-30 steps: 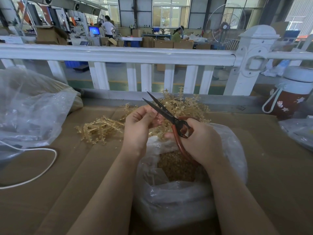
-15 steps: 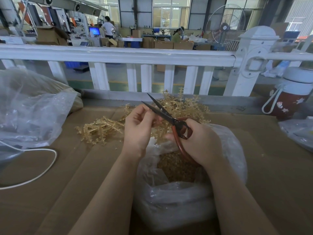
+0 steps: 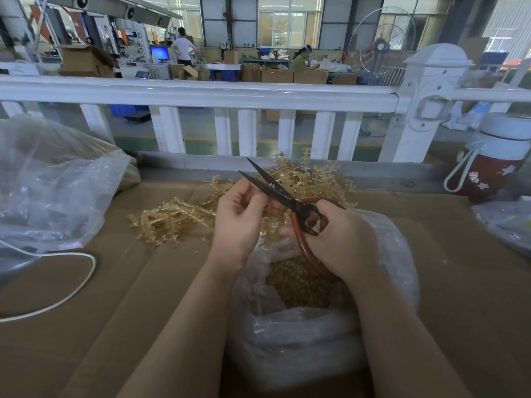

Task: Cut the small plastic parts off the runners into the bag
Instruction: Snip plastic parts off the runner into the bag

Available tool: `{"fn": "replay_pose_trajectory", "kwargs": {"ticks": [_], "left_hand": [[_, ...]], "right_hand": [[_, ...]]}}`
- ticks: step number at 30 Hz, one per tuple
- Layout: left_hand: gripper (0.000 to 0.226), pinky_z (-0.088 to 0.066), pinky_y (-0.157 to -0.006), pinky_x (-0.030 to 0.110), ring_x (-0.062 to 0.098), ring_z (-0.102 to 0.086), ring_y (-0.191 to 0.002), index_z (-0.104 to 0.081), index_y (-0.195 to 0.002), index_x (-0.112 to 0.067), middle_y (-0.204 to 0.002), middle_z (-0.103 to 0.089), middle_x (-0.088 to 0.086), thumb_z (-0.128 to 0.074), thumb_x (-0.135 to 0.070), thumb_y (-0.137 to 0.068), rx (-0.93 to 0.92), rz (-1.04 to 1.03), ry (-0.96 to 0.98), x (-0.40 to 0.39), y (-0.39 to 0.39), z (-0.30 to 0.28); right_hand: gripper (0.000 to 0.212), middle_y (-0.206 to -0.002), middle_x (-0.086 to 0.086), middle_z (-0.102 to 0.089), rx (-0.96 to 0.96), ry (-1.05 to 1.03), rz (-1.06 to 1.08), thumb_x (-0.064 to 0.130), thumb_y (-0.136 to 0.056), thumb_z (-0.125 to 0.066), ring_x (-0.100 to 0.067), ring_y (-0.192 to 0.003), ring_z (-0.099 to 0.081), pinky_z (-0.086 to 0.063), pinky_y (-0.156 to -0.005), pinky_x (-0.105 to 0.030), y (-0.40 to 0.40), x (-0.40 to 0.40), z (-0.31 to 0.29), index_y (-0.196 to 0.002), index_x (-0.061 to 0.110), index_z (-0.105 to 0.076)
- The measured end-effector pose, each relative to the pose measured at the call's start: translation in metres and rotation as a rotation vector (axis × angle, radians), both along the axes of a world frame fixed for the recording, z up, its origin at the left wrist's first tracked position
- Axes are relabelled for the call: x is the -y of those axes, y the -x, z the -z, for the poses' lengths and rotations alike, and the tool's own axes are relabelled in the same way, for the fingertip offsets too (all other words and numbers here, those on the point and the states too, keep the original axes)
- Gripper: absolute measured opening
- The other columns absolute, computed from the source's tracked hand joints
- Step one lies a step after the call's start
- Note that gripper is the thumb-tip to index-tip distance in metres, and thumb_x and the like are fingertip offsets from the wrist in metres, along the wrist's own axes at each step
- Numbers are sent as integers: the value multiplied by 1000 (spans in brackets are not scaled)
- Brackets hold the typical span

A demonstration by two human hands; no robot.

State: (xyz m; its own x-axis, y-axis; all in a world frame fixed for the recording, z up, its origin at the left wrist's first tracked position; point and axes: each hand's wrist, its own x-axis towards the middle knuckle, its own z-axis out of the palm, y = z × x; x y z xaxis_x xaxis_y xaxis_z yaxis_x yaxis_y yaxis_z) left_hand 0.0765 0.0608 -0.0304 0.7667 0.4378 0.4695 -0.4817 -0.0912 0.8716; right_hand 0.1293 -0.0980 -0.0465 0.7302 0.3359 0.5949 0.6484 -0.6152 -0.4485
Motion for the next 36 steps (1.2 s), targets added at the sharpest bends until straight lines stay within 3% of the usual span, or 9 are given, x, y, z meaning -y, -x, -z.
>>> {"fn": "replay_pose_trajectory", "kwargs": {"ticks": [8, 13, 19, 22, 24, 26, 29, 36], "left_hand": [[21, -54, -69, 29, 18, -60, -68, -65, -89, 0, -72, -63, 12, -48, 0, -100, 3, 26, 57, 3, 2, -4], [22, -55, -68, 28, 16, -60, -67, -66, -87, -4, -71, -64, 8, -48, 0, -100, 5, 35, 65, 3, 2, -4], [26, -54, -67, 28, 15, -61, -67, -67, -85, -9, -73, -67, 6, -48, -1, -100, 5, 42, 67, 1, 1, -3], [24, -50, -61, 24, 14, -61, -63, -65, -85, -13, -75, -68, 5, -48, -8, -102, -40, 59, 158, -4, 0, -2], [22, -48, -62, 27, 15, -61, -64, -62, -87, -13, -76, -69, 4, -47, -10, -103, -69, 96, 258, -8, 0, -2], [20, -48, -64, 30, 16, -61, -66, -61, -90, -14, -77, -69, 3, -46, -10, -103, -70, 161, 357, -12, 0, -3], [23, -49, -67, 32, 17, -61, -68, -60, -92, -13, -77, -68, 4, -41, -9, -104, -47, 257, 465, -13, 1, -5], [22, -52, -64, 29, 15, -61, -68, -57, -93, -14, -78, -64, 4, -40, -11, -105, -37, 299, 577, -15, 0, -6]], "right_hand": [[49, -57, 27, -48, -25, -37, -18, 92, -66, -51, 13, -68, -55, -35, -50, -8, 2, -1, 0, -75, 44, -51], [60, -64, 25, -58, -45, -34, -42, 94, -64, -49, 10, -63, -54, -33, -55, -7, -1, -1, 0, -85, 40, -65], [47, -62, 24, -57, -56, -30, -39, 91, -65, -55, 7, -63, -55, -34, -55, -8, -2, -1, 0, -77, 46, -56], [45, -64, 27, -59, -97, -38, -52, 87, -66, -61, 7, -65, -57, -36, -56, -10, 0, -2, 0, -83, 46, -61], [42, -62, 26, -60, -146, -78, -56, 85, -67, -65, 4, -65, -58, -38, -56, -15, -1, -2, 0, -73, 45, -57], [47, -64, 27, -62, -221, -132, -51, 82, -66, -68, 0, -63, -59, -40, -55, -22, -2, -3, -1, -66, 36, -57], [55, -67, 21, -68, -350, -259, -70, 84, -59, -67, 0, -64, -64, -51, -59, -29, -4, -4, -3, -73, 31, -68], [50, -55, 10, -61, -350, -470, -87, 73, -66, -69, 1, -50, -55, -41, -47, -14, -6, -2, -4, -68, 23, -67]]}}
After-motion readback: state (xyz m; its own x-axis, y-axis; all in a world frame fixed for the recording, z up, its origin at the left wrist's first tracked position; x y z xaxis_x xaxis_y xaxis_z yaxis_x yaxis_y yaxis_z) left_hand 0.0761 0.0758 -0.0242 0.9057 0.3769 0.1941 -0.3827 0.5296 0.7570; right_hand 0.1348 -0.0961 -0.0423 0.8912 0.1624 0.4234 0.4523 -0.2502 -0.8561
